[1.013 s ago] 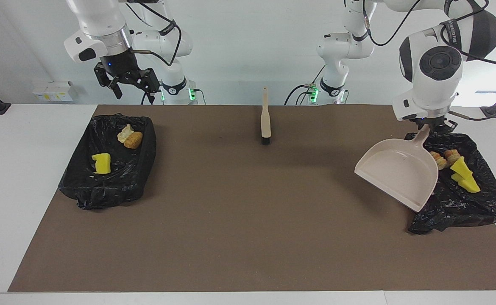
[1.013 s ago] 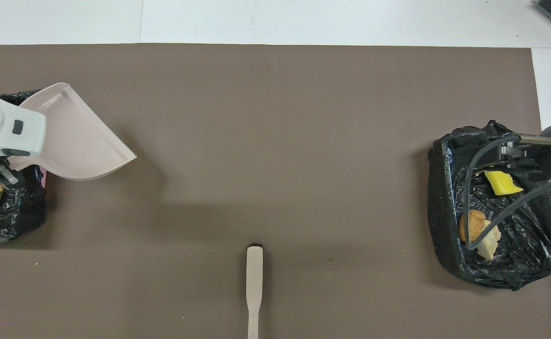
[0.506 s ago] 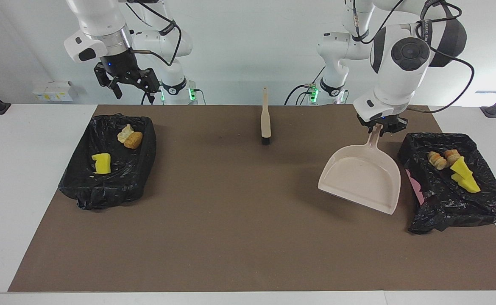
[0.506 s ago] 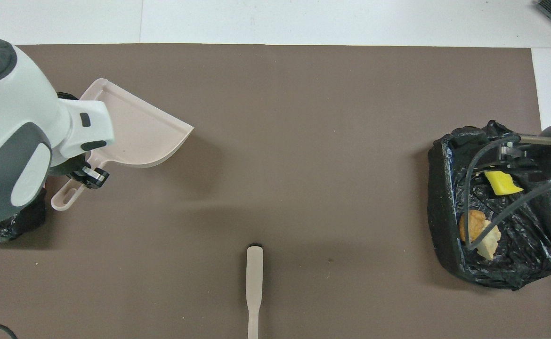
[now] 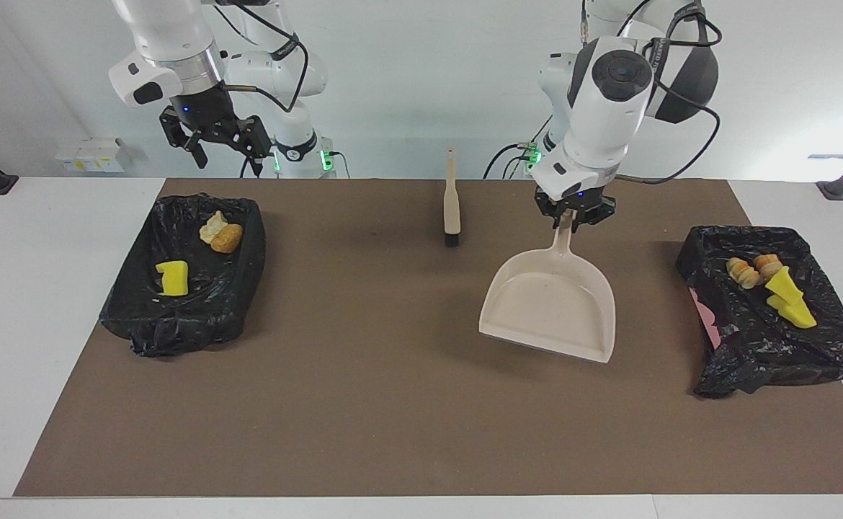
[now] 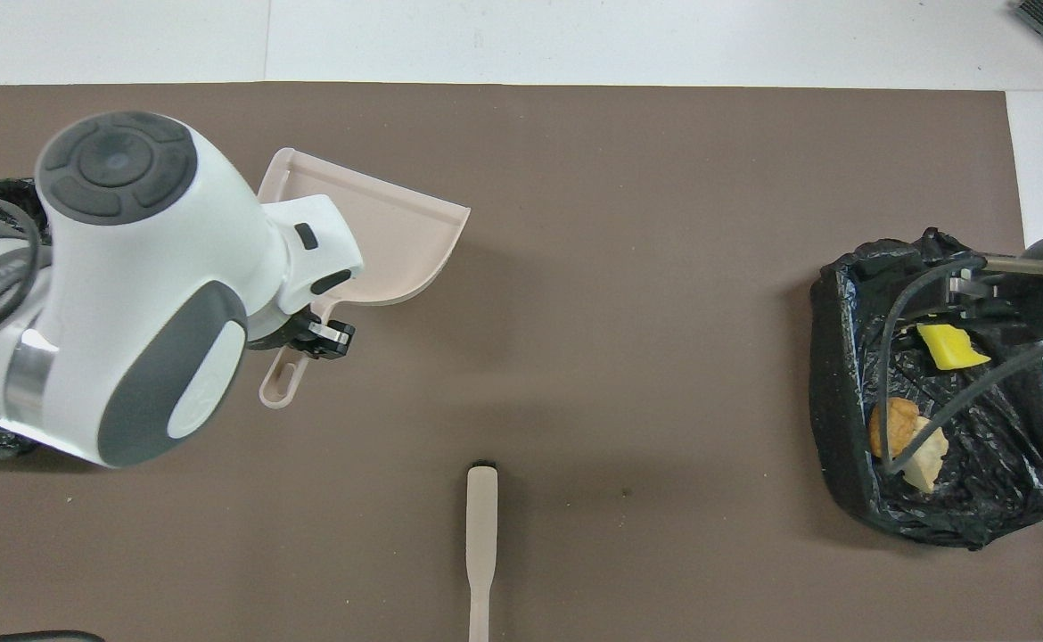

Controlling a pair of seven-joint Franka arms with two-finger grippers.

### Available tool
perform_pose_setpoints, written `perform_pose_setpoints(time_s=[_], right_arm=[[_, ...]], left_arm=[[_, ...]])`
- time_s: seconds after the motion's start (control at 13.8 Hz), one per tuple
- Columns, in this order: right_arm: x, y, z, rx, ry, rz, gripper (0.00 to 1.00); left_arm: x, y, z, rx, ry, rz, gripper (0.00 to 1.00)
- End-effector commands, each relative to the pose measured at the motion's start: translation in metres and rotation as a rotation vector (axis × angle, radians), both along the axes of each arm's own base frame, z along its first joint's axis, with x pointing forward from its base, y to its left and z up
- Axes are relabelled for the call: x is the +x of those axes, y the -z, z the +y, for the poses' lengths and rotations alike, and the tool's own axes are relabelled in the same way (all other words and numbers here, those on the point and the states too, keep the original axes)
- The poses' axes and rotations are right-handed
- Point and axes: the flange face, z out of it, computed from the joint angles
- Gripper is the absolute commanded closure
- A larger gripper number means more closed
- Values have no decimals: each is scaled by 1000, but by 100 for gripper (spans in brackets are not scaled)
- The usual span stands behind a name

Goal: Sweep and dump trash in bin
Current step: 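Lift the emptied dustpan out of the bag with the left gripper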

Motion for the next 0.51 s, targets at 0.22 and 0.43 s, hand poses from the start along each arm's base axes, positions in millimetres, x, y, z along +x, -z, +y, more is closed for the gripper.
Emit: perform_pose_setpoints(time_s=[0.22, 0.43], right_arm=[[-1, -4, -2, 0, -27, 3, 0], [-1, -7, 1, 4, -31, -8, 0]], left_arm=[[0, 79, -85, -43, -70, -9, 100], [-13, 114, -110, -74, -141, -18, 100]])
